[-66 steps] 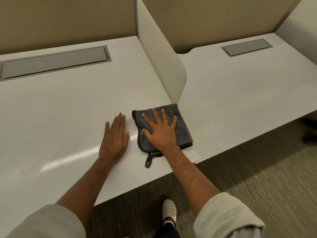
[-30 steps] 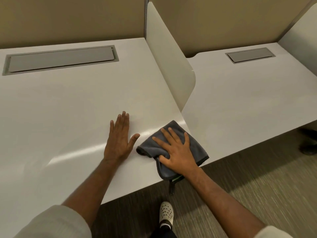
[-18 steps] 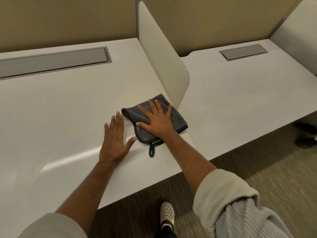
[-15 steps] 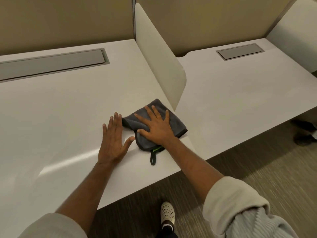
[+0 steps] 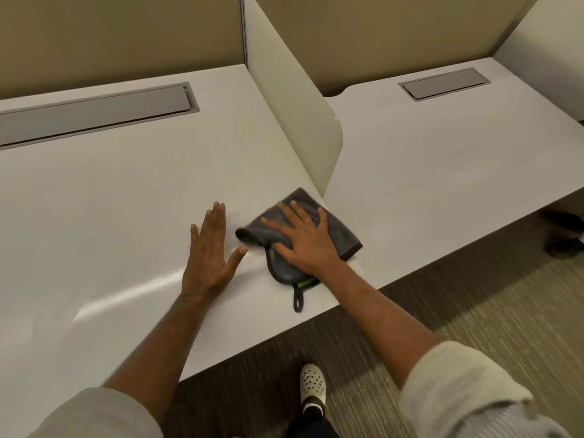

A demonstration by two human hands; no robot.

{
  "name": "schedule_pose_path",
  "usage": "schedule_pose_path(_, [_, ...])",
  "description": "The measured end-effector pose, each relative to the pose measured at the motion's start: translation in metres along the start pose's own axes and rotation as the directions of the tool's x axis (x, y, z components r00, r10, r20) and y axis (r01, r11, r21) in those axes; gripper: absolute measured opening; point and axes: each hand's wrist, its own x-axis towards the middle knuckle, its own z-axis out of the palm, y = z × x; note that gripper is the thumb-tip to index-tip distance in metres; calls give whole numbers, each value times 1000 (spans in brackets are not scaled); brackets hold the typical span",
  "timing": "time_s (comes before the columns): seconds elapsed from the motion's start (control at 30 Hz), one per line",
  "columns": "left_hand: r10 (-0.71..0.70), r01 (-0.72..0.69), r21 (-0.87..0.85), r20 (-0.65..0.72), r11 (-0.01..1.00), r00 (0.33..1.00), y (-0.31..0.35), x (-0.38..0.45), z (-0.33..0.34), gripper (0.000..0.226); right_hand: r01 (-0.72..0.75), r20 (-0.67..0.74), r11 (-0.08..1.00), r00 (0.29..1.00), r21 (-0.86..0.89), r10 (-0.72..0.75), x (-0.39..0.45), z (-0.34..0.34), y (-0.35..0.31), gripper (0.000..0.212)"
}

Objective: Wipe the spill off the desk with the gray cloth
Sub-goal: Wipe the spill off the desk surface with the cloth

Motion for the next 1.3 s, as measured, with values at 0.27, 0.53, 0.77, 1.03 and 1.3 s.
schedule_pose_path(0.27, [-18,14,-76,-55,997,998,0,0,-1,92,42,8,999,999,-34,-41,4,10,-41,64])
schedule_pose_path(0.53, [-41,19,-138,-154,990,987,1,-5,-2,83,268,27,963,963,38,-269,-72,17,-7,65])
schedule_pose_path(0.77, [-37,8,-180,-159,984,987,-2,-1,-1,83,-120,-39,991,992,54,122,29,-2,-4,60])
schedule_pose_path(1.03, [-79,-5,-364,-216,931,973,-7,1,-2,77,7,-1,1000,1000,15,-7,32,14,-64,66])
schedule_pose_path(1.3, [-108,33,-336,-208,941,972,-8,-1,-4,77,119,-68,992,991,43,-116,-80,30,-58,64])
